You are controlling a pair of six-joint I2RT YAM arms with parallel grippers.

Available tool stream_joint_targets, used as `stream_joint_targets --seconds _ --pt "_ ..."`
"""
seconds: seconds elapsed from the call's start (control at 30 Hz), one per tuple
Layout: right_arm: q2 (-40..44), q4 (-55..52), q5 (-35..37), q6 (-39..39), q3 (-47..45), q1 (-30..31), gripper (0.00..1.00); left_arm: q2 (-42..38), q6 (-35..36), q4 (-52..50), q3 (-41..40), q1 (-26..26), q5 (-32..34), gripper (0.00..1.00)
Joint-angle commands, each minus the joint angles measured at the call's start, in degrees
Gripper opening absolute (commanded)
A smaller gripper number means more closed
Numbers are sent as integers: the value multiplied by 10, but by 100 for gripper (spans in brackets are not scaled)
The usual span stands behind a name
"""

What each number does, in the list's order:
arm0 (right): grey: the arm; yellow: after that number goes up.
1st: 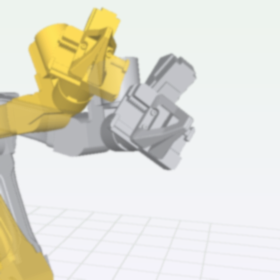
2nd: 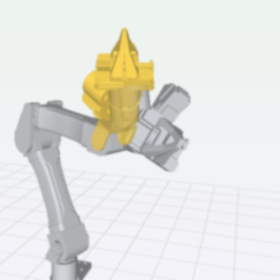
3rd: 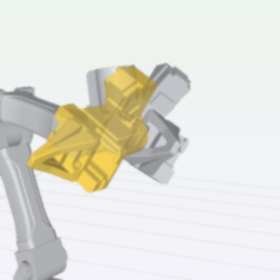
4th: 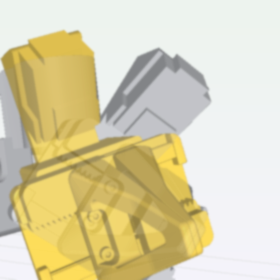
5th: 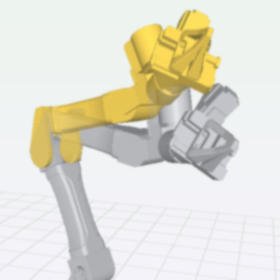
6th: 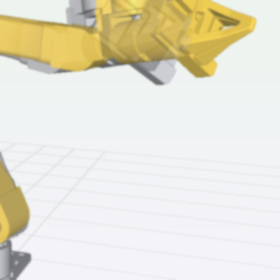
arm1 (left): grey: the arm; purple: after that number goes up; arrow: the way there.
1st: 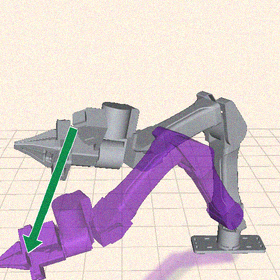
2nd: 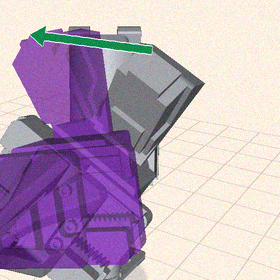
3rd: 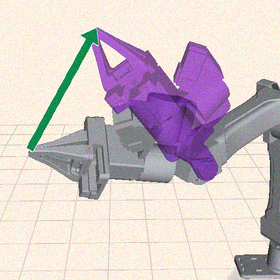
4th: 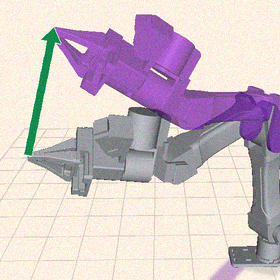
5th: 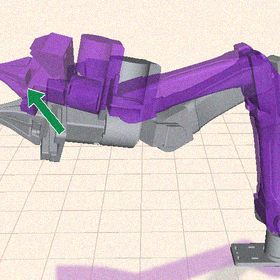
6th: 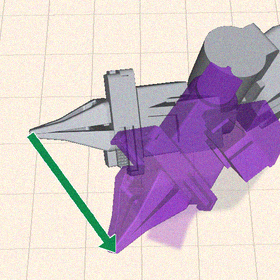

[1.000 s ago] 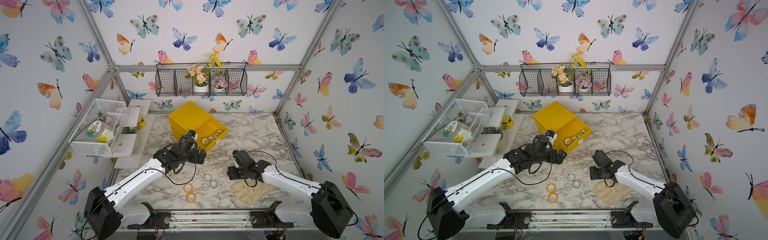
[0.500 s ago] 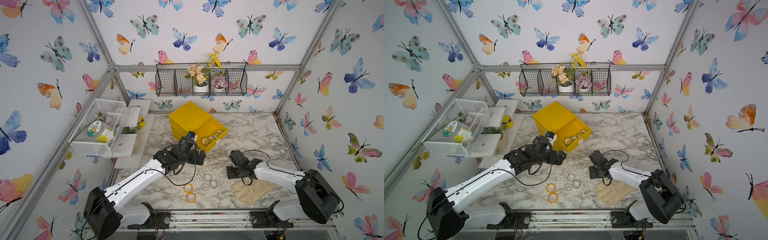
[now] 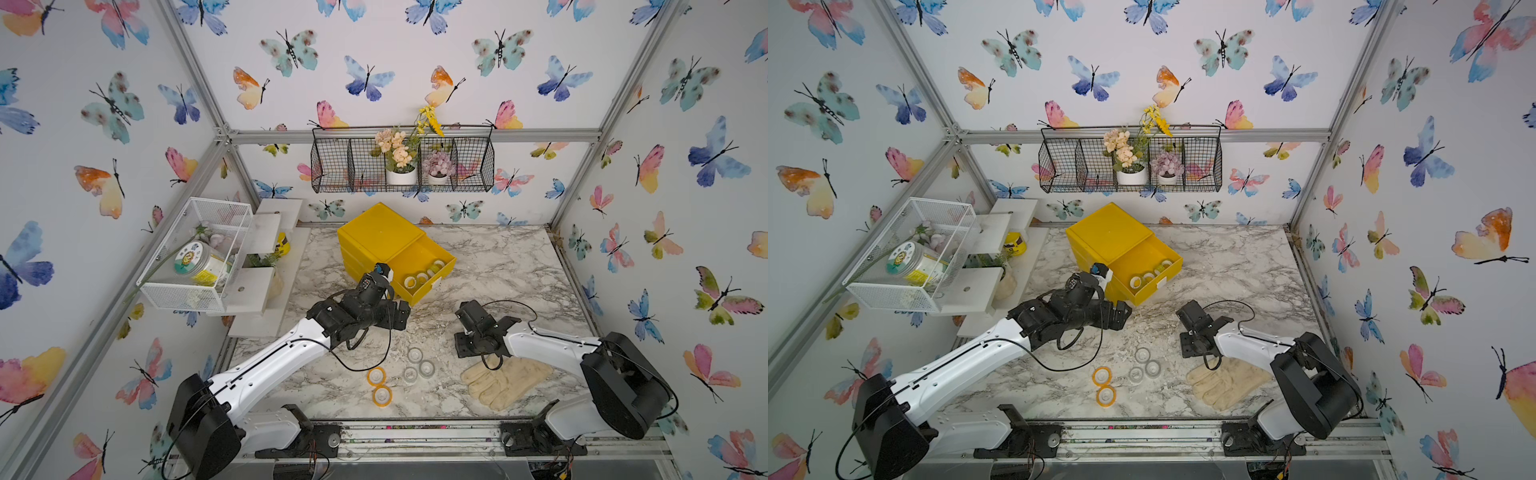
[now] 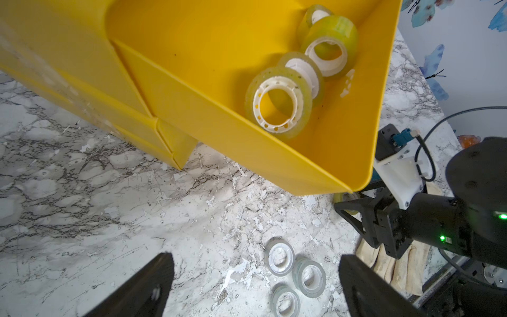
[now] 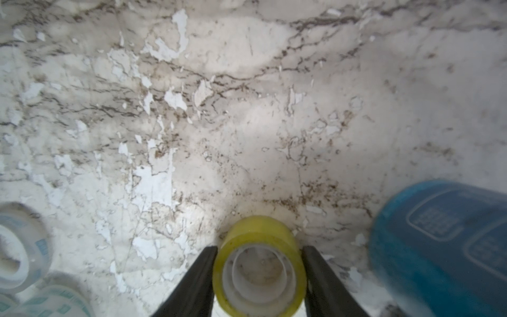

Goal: Place the transparent tape into the drawer according to color
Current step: Pick up the tape at the center of the board, then place the tape in the drawer.

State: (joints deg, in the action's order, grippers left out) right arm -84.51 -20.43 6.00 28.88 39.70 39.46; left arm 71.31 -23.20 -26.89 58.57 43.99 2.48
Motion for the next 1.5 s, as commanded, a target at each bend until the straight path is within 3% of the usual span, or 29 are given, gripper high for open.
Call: stream_joint_targets --seconds 0.0,0.43,0.9,1.13,1.33,1.47 --pt "9 2 -7 -1 10 3 48 -1 0 1 -6 0 16 99" --pt "117 -46 34 -4 56 3 44 -4 -3 0 -16 -3 17 99" --pt "185 -135 99 -42 195 -5 43 -27 -3 -3 -30 -7 26 99" --pt "186 -127 66 -75 277 -5 42 -36 -4 -8 -34 -10 37 99" --pt "139 -84 -44 -117 345 -5 42 -39 -4 -10 -34 -12 39 99" --pt "85 -63 -76 -124 374 -5 43 -39 -5 -13 -30 -13 41 99"
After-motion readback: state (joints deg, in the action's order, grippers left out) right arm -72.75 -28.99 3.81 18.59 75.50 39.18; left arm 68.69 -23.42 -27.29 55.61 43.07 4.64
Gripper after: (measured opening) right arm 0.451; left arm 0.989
